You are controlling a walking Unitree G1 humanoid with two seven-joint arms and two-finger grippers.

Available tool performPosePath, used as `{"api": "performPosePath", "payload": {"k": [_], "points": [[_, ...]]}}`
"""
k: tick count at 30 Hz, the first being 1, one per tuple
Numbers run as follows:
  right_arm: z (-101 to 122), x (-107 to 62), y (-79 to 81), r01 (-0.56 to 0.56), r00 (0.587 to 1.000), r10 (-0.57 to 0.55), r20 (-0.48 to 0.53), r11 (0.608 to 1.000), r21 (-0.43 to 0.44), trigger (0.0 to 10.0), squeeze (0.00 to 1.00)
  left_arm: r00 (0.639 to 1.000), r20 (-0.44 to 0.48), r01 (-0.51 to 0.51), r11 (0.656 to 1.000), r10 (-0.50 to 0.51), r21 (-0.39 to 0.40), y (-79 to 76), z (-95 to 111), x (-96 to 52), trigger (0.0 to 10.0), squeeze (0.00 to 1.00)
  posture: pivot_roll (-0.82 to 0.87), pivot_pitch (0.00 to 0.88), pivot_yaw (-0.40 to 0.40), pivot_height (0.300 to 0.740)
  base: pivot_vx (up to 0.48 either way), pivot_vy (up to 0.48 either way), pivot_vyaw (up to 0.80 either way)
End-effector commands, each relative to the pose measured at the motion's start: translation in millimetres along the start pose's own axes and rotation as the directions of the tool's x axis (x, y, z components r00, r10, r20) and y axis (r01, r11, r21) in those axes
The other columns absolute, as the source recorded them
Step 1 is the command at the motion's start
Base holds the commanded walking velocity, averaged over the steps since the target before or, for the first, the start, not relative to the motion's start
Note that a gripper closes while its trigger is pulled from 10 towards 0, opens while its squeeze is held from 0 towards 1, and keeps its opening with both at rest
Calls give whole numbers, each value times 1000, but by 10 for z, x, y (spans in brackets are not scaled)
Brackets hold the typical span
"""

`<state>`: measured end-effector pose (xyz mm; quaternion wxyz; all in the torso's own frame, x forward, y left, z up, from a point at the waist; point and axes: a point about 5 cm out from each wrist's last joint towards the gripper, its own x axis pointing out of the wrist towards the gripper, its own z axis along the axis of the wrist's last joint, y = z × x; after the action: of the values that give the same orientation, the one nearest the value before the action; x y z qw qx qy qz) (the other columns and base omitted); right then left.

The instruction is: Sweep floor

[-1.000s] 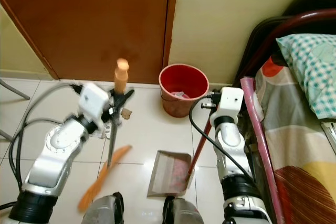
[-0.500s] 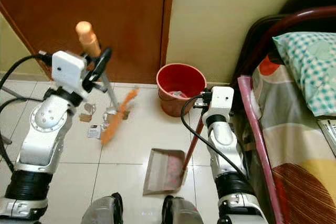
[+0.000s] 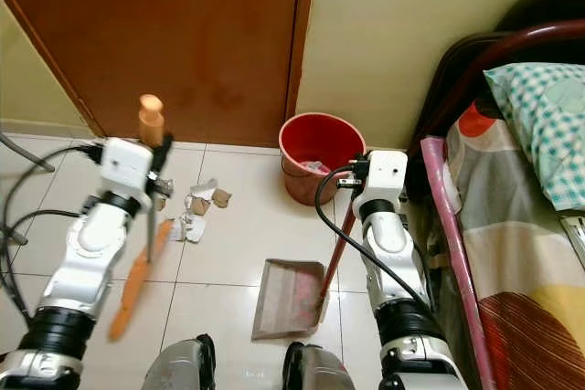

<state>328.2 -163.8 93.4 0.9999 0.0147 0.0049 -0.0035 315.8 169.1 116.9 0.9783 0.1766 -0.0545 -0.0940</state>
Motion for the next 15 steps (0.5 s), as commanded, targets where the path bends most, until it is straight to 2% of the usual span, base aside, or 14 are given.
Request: {"api": "performPosePath", "payload": {"k": [1, 3, 4, 6, 7, 10, 12, 14, 15], "points": [[25, 9, -21, 3, 1000, -3, 15, 1000, 0, 10000, 0, 995, 81, 52, 997, -56, 50, -55, 152, 80, 10000, 0, 39, 135, -96, 740, 0, 0, 0], [17, 6, -19, 2, 1000, -2, 12, 1000, 1, 10000, 0, 989, 55, 132, 989, -135, 64, -152, 102, 120, 10000, 0, 34, 134, -98, 740, 0, 0, 0], [17, 6, -19, 2, 1000, -2, 12, 1000, 1, 10000, 0, 989, 55, 132, 989, -135, 64, -152, 102, 120, 10000, 0, 34, 134, -98, 740, 0, 0, 0], [8, 1, -14, 3, 1000, -3, 9, 1000, 1, 10000, 0, 974, 29, 225, 973, -227, 51, -264, 61, 132, 10000, 0, 30, 133, -95, 740, 0, 0, 0], [6, 3, -11, 4, 1000, -4, 8, 1000, 2, 10000, 0, 947, 16, 321, 946, -322, 48, -382, 43, 118, 10000, 0, 30, 133, -95, 740, 0, 0, 0], [5, 2, -7, 4, 1000, -4, 9, 1000, 2, 10000, 0, 917, 5, 398, 916, -399, 44, -480, 28, 88, 10000, 0, 27, 132, -91, 740, 0, 0, 0], [1, 2, -11, 8, 1000, -8, 8, 1000, 1, 10000, 0, 872, 11, 490, 871, -490, 31, -629, 21, 36, 10000, 0, 26, 132, -88, 740, 0, 0, 0], [-1, 2, -15, 10, 1000, -10, 7, 1000, -1, 10000, 0, 861, 9, 508, 861, -508, 26, -663, 20, 22, 10000, 0, 26, 132, -88, 740, 0, 0, 0], [-10, -1, -34, 23, 1000, -23, 4, 1000, -14, 10000, 0, 829, 12, 560, 829, -560, 6, -753, 27, -27, 10000, 0, 26, 133, -85, 740, 0, 0, 0]]}}
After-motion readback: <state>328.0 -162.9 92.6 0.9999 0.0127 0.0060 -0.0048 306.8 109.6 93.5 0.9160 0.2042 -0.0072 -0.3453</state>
